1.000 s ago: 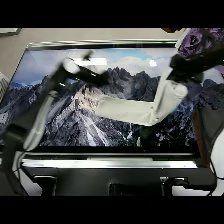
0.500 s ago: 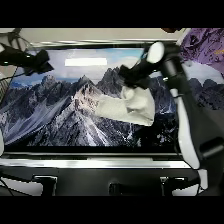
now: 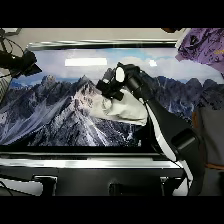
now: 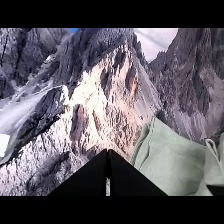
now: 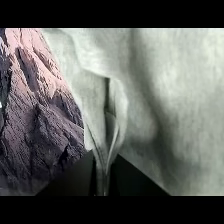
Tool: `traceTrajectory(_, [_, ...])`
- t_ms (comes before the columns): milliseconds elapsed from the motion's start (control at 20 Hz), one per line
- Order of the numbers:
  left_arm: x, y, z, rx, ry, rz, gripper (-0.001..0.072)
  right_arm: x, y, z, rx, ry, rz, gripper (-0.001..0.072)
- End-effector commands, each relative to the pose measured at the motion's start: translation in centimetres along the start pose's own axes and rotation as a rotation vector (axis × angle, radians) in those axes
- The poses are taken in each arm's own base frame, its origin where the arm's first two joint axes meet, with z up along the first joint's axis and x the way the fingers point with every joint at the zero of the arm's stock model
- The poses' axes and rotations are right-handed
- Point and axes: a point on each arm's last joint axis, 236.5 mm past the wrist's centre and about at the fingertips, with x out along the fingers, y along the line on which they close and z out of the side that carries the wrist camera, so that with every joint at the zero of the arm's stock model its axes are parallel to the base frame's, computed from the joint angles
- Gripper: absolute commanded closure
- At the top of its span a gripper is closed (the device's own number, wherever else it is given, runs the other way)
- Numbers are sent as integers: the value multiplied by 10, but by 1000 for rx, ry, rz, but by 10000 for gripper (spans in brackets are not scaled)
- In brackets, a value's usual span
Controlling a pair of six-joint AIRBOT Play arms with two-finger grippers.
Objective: Fold the clothes and pants, and hang the long-sleeved shirts on hangers.
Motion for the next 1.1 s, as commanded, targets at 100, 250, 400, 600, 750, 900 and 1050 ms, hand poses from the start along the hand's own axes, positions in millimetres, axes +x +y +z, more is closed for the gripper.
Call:
traceTrajectory(100, [6, 6, -6, -10, 26, 10, 687, 34, 20, -4, 57, 27, 95, 642])
traceTrajectory(250, [12, 10, -12, -18, 50, 16, 686, 32, 42, -9, 23, 50, 193, 381])
traceTrajectory(400, [12, 11, -12, -18, 50, 17, 687, 8, 56, -20, -78, 82, 250, 328])
traceTrajectory(600, [12, 11, -12, -18, 51, 19, 687, -74, 22, 19, -181, 12, 219, 272])
traceTrajectory(750, [12, 12, -14, -18, 56, 21, 686, -157, -46, 69, -226, -86, 151, 171])
traceTrajectory(900, [11, 12, -15, -17, 60, 22, 686, -210, -151, 101, -150, -103, 43, 171])
traceTrajectory(1050, [11, 11, -15, -17, 59, 22, 686, -202, -218, 98, -16, -11, 138, 178])
